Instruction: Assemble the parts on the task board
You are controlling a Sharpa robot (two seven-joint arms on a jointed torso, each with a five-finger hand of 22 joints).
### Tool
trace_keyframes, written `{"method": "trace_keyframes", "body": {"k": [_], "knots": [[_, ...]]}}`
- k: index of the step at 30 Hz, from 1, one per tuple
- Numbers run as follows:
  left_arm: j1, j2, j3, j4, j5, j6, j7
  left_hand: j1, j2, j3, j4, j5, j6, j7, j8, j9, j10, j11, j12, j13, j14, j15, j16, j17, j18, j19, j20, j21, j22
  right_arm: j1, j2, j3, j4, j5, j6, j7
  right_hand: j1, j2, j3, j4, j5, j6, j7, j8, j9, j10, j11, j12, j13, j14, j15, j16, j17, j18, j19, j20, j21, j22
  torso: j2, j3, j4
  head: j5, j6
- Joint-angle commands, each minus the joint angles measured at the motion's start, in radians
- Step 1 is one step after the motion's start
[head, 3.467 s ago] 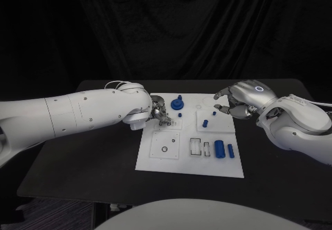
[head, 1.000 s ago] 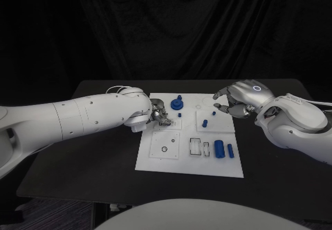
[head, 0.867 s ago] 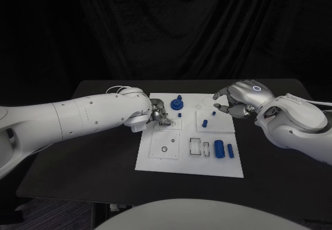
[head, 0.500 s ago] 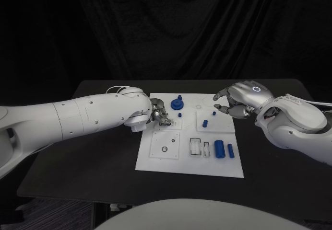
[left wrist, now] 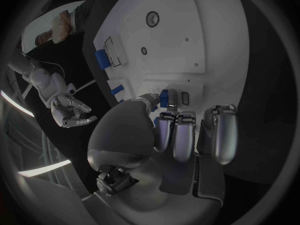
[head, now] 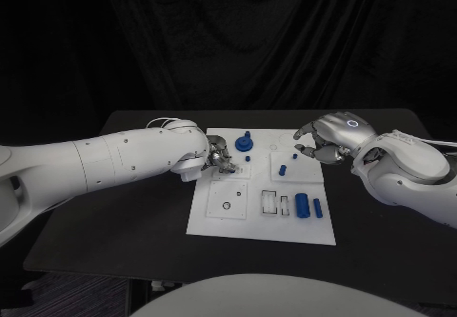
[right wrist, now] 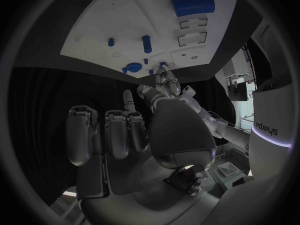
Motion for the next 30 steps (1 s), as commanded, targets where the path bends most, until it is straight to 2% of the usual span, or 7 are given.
{"method": "trace_keyframes", "body": {"k": [1,5,7,10,15,21,30], "knots": [[-0.007,0.0,-0.004,-0.006,-0.004,0.027,0.005,-0.028,-0.003,0.012,-0.021,-0.035,0.009,-0.005,-0.013,-0.01,0.038,0.007,-0.001,0.19,0.106,0.007,0.003,0.263,0.005,0.02,0.004,-0.005,0.189,-0.003,0.0,0.001,-0.001,-0.007,0.007,-0.022,0.011,0.0,0.007,-0.003,0.008,0.009,-0.002,-0.002,-0.001,0.055,-0.006,-0.005,0.204,0.08,-0.01,-0.002,0.146,0.003,0.053,-0.008,0.005,0.227,0.0,0.0002,0.0007,0.0,0.0],[-0.008,-0.001,-0.004,-0.008,-0.004,0.035,0.008,-0.079,-0.001,-0.031,0.021,-0.063,0.014,0.0,-0.037,-0.027,0.034,0.012,-0.004,0.188,0.106,0.01,0.003,0.263,0.007,0.016,0.006,-0.013,0.187,-0.003,0.001,0.001,-0.001,-0.007,0.009,-0.023,0.013,-0.001,0.011,-0.005,0.016,0.01,-0.003,-0.003,-0.002,0.054,-0.006,-0.006,0.203,0.08,-0.01,-0.002,0.146,0.003,0.053,-0.009,0.005,0.227,0.0,0.0001,0.0003,0.0,0.0],[-0.008,-0.001,-0.004,-0.009,-0.004,0.036,0.01,-0.101,0.001,-0.049,0.039,-0.08,0.015,0.003,-0.051,-0.036,0.031,0.015,-0.007,0.186,0.106,0.013,0.003,0.263,0.007,0.014,0.009,-0.018,0.187,-0.003,0.001,0.001,-0.002,-0.007,0.009,-0.023,0.016,-0.003,0.016,-0.009,0.033,0.011,-0.003,-0.004,-0.004,0.054,-0.007,-0.007,0.202,0.08,-0.011,-0.003,0.146,0.003,0.053,-0.01,0.005,0.228,0.0,-0.0002,-0.0001,0.0,0.0],[-0.008,-0.002,-0.004,-0.01,-0.004,0.039,0.011,-0.121,0.002,-0.071,0.055,-0.093,0.019,0.006,-0.065,-0.045,0.027,0.018,-0.01,0.183,0.106,0.016,0.003,0.263,0.008,0.013,0.012,-0.021,0.187,-0.003,0.001,0.001,-0.002,-0.007,0.011,-0.024,0.018,-0.003,0.02,-0.011,0.042,0.012,-0.003,-0.004,-0.004,0.054,-0.007,-0.008,0.202,0.08,-0.011,-0.002,0.146,0.003,0.053,-0.01,0.005,0.227,0.0,-0.0005,0.0001,0.0,0.0],[-0.008,-0.004,-0.004,-0.012,-0.004,0.043,0.015,-0.179,0.006,-0.131,0.102,-0.128,0.033,0.011,-0.087,-0.057,0.023,0.023,-0.012,0.181,0.106,0.021,0.002,0.263,0.009,0.011,0.017,-0.027,0.188,-0.003,0.002,0.001,-0.004,-0.007,0.014,-0.025,0.019,-0.004,0.022,-0.012,0.047,0.012,-0.003,-0.005,-0.005,0.054,-0.007,-0.008,0.201,0.08,-0.011,-0.003,0.146,0.003,0.053,-0.01,0.005,0.228,0.0,-0.0004,0.0008,0.0,0.0],[-0.008,-0.006,-0.004,-0.014,-0.004,0.045,0.02,-0.235,0.025,-0.186,0.113,-0.167,0.048,0.009,-0.092,-0.055,0.021,0.023,-0.013,0.18,0.105,0.021,0.002,0.263,0.01,0.009,0.018,-0.031,0.189,-0.005,0.003,0.001,-0.006,-0.007,0.016,-0.025,0.021,-0.004,0.025,-0.013,0.054,0.013,-0.003,-0.005,-0.005,0.054,-0.007,-0.008,0.201,0.08,-0.011,-0.003,0.145,0.003,0.053,-0.01,0.005,0.227,0.0,-0.0004,0.001,0.002,0.0],[-0.008,-0.007,-0.004,-0.016,-0.004,0.047,0.023,-0.261,0.035,-0.214,0.114,-0.168,0.056,0.006,-0.089,-0.047,0.022,0.021,-0.011,0.181,0.106,0.02,0.003,0.263,0.01,0.01,0.017,-0.031,0.192,-0.008,0.006,0.001,-0.008,-0.007,0.016,-0.024,0.024,-0.004,0.03,-0.017,0.064,0.014,-0.003,-0.006,-0.006,0.054,-0.007,-0.008,0.201,0.08,-0.011,-0.003,0.146,0.003,0.053,-0.011,0.005,0.228,0.0,-0.0003,0.0003,0.004,0.0]]}}
